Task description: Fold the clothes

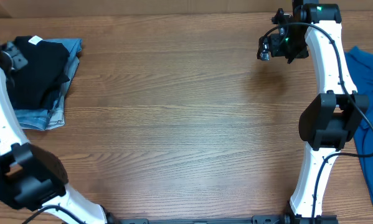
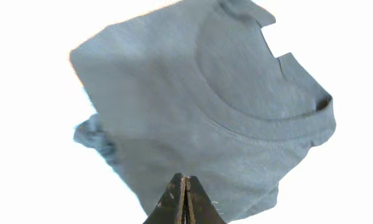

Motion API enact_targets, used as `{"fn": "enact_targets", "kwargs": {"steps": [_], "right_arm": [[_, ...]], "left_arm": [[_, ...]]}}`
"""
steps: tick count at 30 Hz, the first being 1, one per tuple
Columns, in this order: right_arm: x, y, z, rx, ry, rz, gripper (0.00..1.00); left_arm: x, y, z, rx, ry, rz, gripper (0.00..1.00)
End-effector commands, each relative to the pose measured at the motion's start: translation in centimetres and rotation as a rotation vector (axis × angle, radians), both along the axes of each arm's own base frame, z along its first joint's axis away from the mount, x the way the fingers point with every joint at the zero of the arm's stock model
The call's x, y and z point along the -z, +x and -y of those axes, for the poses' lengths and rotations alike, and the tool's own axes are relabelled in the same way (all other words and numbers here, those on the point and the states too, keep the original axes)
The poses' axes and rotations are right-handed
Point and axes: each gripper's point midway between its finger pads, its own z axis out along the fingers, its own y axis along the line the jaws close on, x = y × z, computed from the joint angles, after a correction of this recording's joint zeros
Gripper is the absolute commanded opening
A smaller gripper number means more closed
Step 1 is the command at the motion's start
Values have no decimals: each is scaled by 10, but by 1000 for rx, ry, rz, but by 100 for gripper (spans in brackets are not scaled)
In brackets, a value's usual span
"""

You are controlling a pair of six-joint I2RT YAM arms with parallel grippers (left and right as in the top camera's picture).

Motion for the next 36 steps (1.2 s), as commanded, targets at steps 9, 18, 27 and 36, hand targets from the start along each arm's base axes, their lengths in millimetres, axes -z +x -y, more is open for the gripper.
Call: {"fn": "enact_targets", "kwargs": {"steps": [9,18,27,36], "right_arm": [[-7,3,0,-4,-8,22,100],[-7,3,0,-4,-8,22,100],[-7,3,0,-4,-8,22,100],[-7,3,0,-4,-8,22,100]], "left_arm": [[63,-22,-54,-175,13,-157,15],[82,-35,-61,-197,-31,-214,4],[-59,5,26,59,-146,232,20],[-70,50,120,230,-280,312,100]]}}
